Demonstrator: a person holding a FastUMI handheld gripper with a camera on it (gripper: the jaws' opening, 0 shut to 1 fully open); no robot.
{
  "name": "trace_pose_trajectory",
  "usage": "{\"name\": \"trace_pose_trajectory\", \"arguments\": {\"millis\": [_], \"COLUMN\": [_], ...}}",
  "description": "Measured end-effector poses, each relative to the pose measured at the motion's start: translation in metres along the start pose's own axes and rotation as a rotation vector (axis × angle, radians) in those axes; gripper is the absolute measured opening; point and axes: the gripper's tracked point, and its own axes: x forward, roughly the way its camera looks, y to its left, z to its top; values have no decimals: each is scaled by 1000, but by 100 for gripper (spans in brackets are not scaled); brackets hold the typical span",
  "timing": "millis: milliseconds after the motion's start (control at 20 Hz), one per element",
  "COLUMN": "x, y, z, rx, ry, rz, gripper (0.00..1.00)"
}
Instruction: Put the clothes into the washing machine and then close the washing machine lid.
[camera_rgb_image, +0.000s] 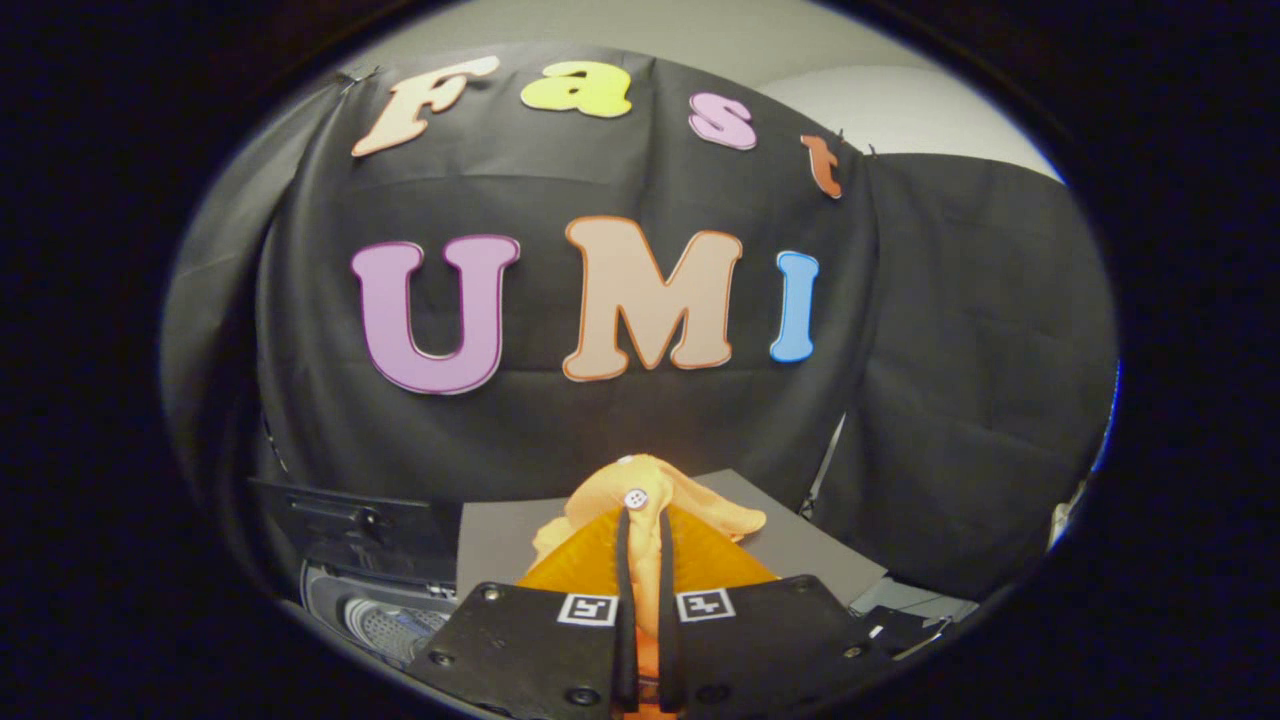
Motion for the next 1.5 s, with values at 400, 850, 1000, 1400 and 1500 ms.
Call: {"name": "trace_pose_trajectory", "arguments": {"millis": [400, 850, 1000, 1400, 1500], "x": [-26, -36, -42, -33, -25], "y": [43, 164, 205, 292, 308], "z": [29, 38, 43, -1, -26], "rx": [23, -23, -15, -47, -46], "ry": [-27, -109, -139, -102, -62], "rz": [71, 219, 269, 375, 395], "gripper": [8, 7, 7, 7, 7]}}
